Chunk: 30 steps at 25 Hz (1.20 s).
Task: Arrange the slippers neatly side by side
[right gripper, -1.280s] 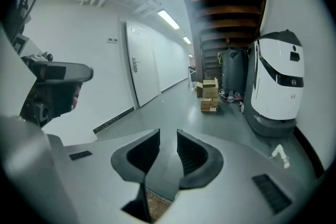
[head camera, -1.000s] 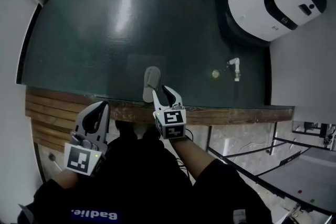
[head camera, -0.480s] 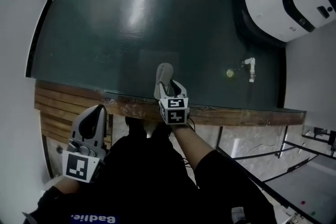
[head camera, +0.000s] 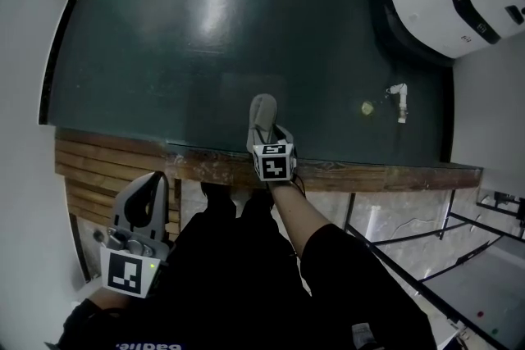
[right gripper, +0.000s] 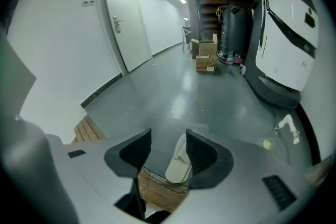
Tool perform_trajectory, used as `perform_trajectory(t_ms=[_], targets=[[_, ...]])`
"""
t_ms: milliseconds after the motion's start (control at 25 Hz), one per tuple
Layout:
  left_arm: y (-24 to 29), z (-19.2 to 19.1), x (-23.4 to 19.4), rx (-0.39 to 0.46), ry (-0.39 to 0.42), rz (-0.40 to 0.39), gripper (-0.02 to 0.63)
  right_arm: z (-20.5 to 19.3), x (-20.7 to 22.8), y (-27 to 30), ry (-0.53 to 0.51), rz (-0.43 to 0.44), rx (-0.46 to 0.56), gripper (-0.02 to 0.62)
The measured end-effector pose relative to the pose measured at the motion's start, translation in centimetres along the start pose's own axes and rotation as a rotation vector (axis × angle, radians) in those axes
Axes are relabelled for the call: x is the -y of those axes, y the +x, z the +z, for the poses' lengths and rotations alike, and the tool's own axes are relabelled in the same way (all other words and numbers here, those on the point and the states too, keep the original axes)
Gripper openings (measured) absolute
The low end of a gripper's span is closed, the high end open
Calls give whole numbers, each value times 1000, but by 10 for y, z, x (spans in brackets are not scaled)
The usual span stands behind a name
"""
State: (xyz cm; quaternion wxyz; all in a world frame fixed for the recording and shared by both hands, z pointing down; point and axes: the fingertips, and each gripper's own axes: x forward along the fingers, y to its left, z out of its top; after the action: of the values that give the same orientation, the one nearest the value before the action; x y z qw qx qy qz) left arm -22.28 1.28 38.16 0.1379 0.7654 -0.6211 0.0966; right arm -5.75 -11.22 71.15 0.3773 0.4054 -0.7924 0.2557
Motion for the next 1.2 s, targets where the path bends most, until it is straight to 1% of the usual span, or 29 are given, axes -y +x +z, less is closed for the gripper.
perform_trajectory(t_ms=[240, 480, 520, 560, 640, 840, 920, 1080, 1200], targets=[[31, -19, -19, -30, -1, -14, 0, -27, -2, 57, -8, -7, -97, 184], [74, -32, -36, -24, 14, -27, 0, -55, 9, 109, 9, -35, -172, 184], [80, -34, -38, -20, 15, -30, 0, -61, 11, 119, 8, -38, -183, 194], [86, -36, -40, -18, 16, -33, 0, -66, 13, 130, 2, -42, -196, 218], [98, -43, -43, -19, 13, -39, 0, -78, 19, 151, -6, -58, -223, 218], [115, -67, -49, -61, 12, -57, 0, -111, 37, 194, 29, -100, -275, 218], [119, -77, -53, -76, 20, -63, 0, -121, 45, 209, 48, -111, -278, 218], [126, -94, -61, -89, 21, -56, 0, -135, 48, 238, 58, -87, -286, 218], [132, -107, -64, -93, 1, -57, 0, -148, 49, 260, 79, -86, -335, 218]])
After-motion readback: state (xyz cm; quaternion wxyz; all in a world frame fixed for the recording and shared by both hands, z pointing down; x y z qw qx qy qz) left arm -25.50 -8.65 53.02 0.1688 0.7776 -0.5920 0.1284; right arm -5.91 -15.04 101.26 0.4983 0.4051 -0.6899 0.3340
